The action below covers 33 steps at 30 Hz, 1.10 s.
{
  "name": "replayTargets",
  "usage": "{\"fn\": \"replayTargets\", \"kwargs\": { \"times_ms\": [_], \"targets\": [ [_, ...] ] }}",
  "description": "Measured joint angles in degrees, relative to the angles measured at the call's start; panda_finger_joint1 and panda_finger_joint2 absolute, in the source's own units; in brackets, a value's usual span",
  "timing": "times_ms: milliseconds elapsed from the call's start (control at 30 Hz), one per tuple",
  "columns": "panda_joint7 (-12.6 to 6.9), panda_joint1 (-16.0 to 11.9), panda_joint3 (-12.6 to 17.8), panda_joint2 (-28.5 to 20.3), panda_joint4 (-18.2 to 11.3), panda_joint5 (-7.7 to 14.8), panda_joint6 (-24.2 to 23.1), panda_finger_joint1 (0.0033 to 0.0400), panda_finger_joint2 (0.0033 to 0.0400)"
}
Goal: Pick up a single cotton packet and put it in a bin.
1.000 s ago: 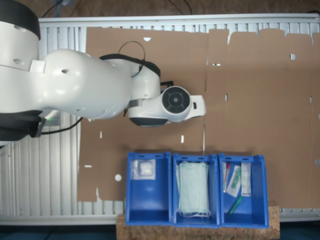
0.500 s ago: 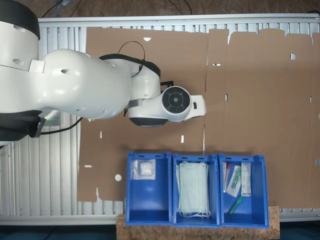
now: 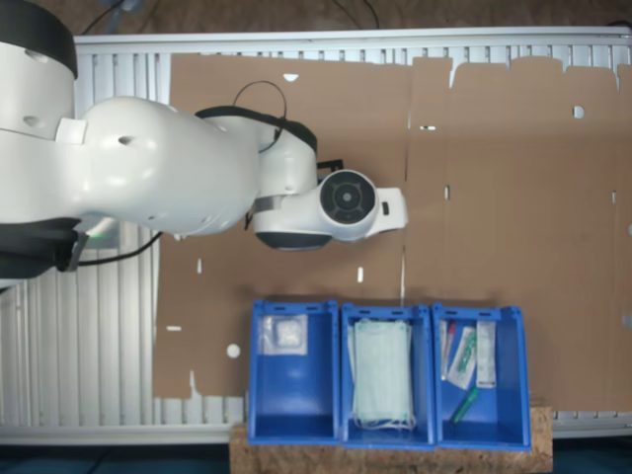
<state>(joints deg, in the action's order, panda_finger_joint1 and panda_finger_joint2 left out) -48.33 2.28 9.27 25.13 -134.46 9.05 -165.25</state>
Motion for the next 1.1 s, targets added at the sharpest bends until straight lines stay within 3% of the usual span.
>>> {"fn": "replayTargets", "kwargs": {
  "times_ms": [400, 967, 1100],
  "targets": [
    [0.00, 0.0, 0.0, -5.6, -1.6, 0.0, 2.7, 0.0047, 0.0047],
    [0.00, 0.0, 2.3, -19.5, -1.6, 0.1, 16.8, 0.0048, 0.0048],
    [-0.33, 0.0, 4.2, -22.3, -1.5, 1.7, 20.4, 0.0048, 0.0048]
  ]
}}
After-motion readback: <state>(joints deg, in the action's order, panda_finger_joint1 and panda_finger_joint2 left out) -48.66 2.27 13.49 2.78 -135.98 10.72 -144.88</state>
